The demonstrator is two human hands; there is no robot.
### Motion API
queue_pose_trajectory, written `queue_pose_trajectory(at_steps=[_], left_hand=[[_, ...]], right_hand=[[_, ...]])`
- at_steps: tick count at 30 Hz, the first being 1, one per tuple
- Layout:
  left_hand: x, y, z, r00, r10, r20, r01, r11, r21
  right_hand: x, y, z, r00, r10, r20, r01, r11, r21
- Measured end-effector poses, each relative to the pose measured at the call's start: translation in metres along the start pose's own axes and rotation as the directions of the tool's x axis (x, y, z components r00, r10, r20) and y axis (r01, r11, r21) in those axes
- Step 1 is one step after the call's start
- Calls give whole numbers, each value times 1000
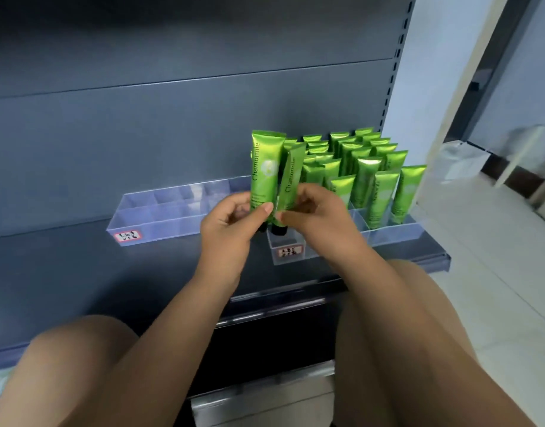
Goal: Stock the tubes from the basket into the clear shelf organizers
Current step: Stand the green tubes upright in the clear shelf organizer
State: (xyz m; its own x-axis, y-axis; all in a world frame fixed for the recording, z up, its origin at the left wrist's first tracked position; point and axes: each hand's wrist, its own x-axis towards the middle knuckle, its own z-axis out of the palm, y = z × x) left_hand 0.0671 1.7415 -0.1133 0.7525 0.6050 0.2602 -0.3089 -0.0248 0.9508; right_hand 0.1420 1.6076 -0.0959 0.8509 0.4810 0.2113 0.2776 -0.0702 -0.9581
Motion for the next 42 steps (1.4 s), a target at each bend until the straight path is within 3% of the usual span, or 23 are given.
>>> queue_pose_trajectory(at_steps=[9, 14, 17, 28, 36, 42], left_hand=[[10, -47, 13, 1000, -9, -7, 10, 983, 181], [18, -53, 14, 999, 9, 35, -17, 969, 245], [24, -54, 11, 994, 27, 109, -57, 957, 285], [33, -65, 6, 986, 55, 159, -136, 820, 556], [33, -73, 6, 989, 35, 143, -110, 823, 557], [32, -72, 5, 990, 42, 134, -109, 836, 537]], right_hand=[[14, 4, -34, 965, -50, -256, 20, 993, -117], [21, 1, -38, 919, -114, -377, 110, 993, -33], [24, -2, -40, 921, -144, -362, 145, 989, -26], [20, 7, -49, 930, -155, -332, 134, 987, -86], [20, 13, -49, 952, -200, -232, 158, 969, -189], [23, 10, -52, 939, -198, -280, 148, 971, -190]])
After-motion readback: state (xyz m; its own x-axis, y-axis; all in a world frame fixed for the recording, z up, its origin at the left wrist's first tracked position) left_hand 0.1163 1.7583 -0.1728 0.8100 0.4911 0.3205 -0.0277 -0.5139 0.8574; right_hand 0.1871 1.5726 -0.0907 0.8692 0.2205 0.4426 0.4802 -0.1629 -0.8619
